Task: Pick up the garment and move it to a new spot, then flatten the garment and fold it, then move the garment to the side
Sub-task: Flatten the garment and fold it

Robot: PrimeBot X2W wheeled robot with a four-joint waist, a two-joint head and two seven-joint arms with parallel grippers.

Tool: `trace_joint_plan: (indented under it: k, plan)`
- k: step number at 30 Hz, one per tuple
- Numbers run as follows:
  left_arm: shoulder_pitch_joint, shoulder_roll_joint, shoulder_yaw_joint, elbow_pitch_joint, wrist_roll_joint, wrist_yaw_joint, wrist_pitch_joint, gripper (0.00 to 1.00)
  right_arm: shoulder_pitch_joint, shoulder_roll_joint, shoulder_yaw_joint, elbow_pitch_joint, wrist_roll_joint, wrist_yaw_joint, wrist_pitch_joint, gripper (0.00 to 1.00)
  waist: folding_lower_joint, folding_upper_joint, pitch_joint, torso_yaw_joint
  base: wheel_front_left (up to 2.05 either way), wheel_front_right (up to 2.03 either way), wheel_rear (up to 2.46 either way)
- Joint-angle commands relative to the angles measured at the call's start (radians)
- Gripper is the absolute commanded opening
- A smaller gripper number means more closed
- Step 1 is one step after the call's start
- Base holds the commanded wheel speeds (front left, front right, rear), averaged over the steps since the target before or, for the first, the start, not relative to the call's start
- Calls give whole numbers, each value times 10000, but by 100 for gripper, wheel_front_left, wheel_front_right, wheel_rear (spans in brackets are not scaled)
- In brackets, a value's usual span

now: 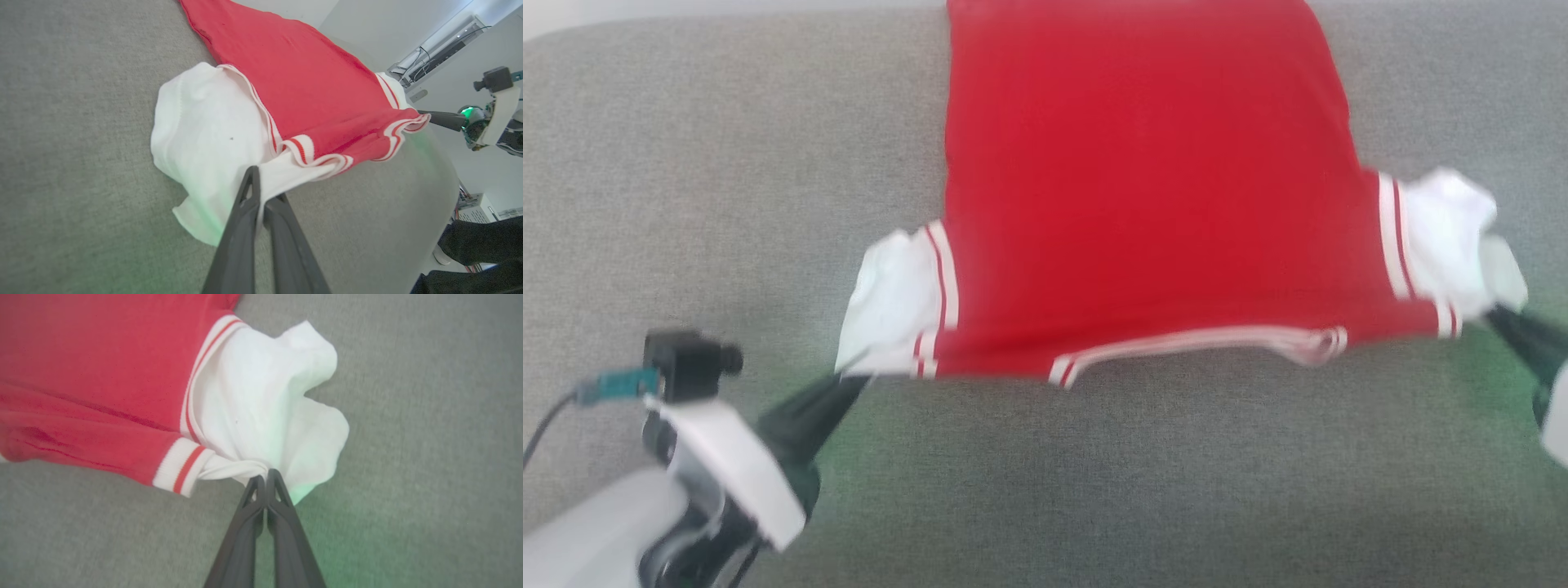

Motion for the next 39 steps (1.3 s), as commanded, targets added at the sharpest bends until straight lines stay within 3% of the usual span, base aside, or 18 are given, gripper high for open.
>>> trace_joint_plan:
  k: [1, 7, 14, 21, 27, 32, 33, 34, 35, 36, 39]
  plan:
    - [170, 230, 118, 41, 76, 36, -51, 0, 176, -259, -136, 15, 29, -52, 90, 0, 0, 0, -20, 9, 0, 0, 0]
    - [1741, 774, 466, -599, 897, 36, -53, 0, 2758, -828, -1019, -1724, 512, -66, 1338, 0, 0, 0, -112, 7, 0, 0, 0]
    - [3035, 1336, 710, -1614, 898, 93, -54, 0, 5149, -874, -2829, -3341, 370, -64, 2203, 0, 0, 0, 10, -4, 0, 0, 0]
    - [2733, 531, 734, -1329, 1291, 127, 97, 0, 5635, 292, -4172, -4332, -801, -38, 3313, 0, 0, 0, 139, -8, 0, 0, 0]
    - [2168, -382, 148, -28, 1861, 90, 730, 0, 5160, 1171, -3693, -4024, -2099, -35, 4646, 0, 0, 0, 303, -9, 0, 0, 0]
    - [1955, -931, -112, 912, 2057, 99, 758, 0, 4931, 1570, -3477, -3742, -2778, -37, 4803, 0, 0, 0, 426, -14, 0, 0, 0]
    - [1947, -1016, -145, 1023, 2030, 100, 732, 0, 4916, 1611, -3467, -3808, -2837, -37, 4704, 14, 0, 0, 435, -26, 0, 0, 0]
    - [1945, -1076, -163, 1121, 2004, 105, 688, 0, 4950, 1574, -3388, -3959, -2851, -35, 4711, 46, 0, 0, 435, -43, 0, 0, 0]
    - [1973, -1124, -188, 1199, 1988, 107, 648, 0, 5026, 1508, -3359, -4119, -2785, -25, 4723, 91, 0, 0, 416, -62, 0, 0, 0]
    - [2015, -1163, -200, 1265, 1972, 101, 578, 0, 5096, 1476, -3503, -4264, -2682, -25, 4652, 100, 0, 0, 389, -72, 0, 0, 0]
    - [2121, -1200, -191, 1244, 1963, 87, 365, 0, 5544, 962, -4626, -5213, -2365, -38, 4754, 100, 0, 0, 361, -19, 0, 0, 0]
